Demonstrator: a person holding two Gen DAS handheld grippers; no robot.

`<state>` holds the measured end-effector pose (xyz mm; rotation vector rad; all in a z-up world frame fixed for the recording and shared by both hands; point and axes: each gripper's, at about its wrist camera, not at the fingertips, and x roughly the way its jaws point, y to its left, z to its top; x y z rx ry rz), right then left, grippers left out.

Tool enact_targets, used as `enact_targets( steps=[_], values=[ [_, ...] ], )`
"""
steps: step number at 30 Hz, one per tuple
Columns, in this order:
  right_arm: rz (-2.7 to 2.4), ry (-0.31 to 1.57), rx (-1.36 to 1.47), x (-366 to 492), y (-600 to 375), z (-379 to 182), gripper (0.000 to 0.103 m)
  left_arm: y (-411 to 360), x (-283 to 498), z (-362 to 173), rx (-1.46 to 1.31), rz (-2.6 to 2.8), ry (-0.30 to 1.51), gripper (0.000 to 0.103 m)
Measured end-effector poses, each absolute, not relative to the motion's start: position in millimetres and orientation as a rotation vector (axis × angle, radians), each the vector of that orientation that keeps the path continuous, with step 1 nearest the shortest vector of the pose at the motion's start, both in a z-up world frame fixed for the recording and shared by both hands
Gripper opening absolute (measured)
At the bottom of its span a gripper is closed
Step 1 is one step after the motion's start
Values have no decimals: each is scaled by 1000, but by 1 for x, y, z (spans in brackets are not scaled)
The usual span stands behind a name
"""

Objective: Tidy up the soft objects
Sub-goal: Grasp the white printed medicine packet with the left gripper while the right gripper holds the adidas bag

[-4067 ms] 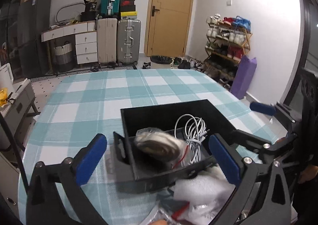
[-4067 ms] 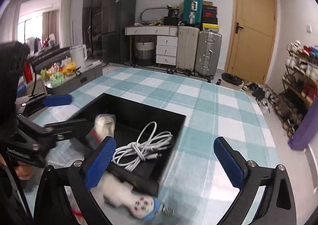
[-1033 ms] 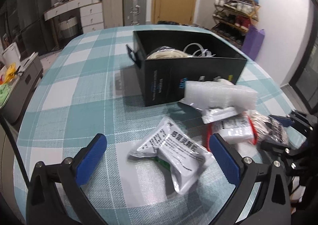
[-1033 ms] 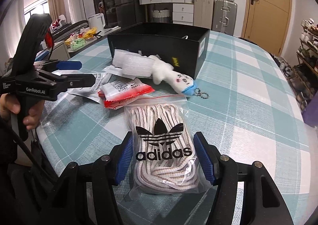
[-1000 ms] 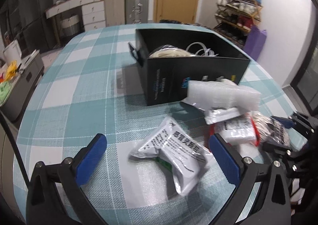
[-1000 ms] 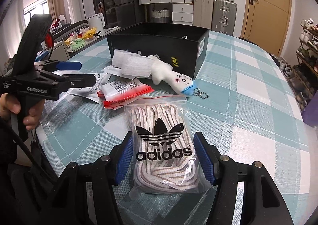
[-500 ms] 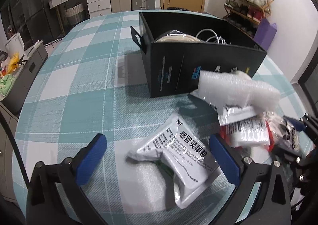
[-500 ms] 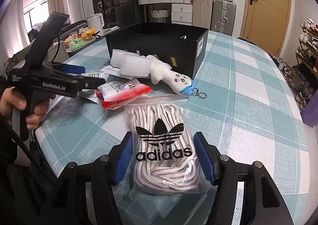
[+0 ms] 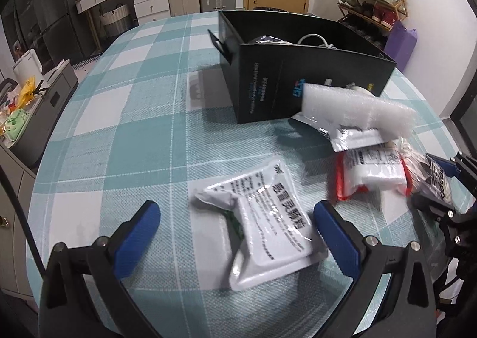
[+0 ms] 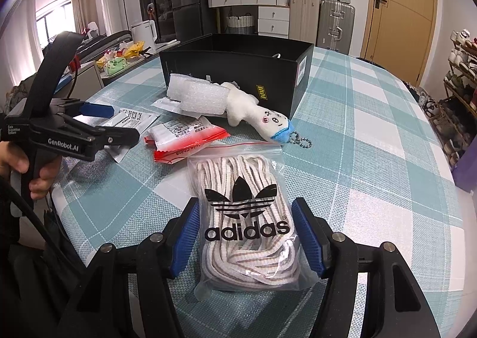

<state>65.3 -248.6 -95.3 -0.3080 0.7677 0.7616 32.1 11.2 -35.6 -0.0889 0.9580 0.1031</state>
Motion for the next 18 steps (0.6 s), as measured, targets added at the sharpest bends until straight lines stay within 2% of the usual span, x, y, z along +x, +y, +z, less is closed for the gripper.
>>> enact_targets(
  steps=[5, 7, 10, 12, 18],
  values=[
    [766, 754, -301, 64, -250, -96, 60, 5, 28, -35, -68, 91, 943, 99],
    [771, 752, -299, 63, -250, -96, 58, 5, 26, -33, -66, 89, 929, 92],
    [776, 750, -296, 60, -251, -96, 55, 6, 22, -31, -61, 81, 904, 74],
    [777, 748, -291, 60, -251, -96, 53, 5, 20, -29, -56, 73, 887, 49],
    [780, 727, -285, 54, -253, -95, 48, 8, 16, -24, -83, 48, 844, 42]
  ],
)
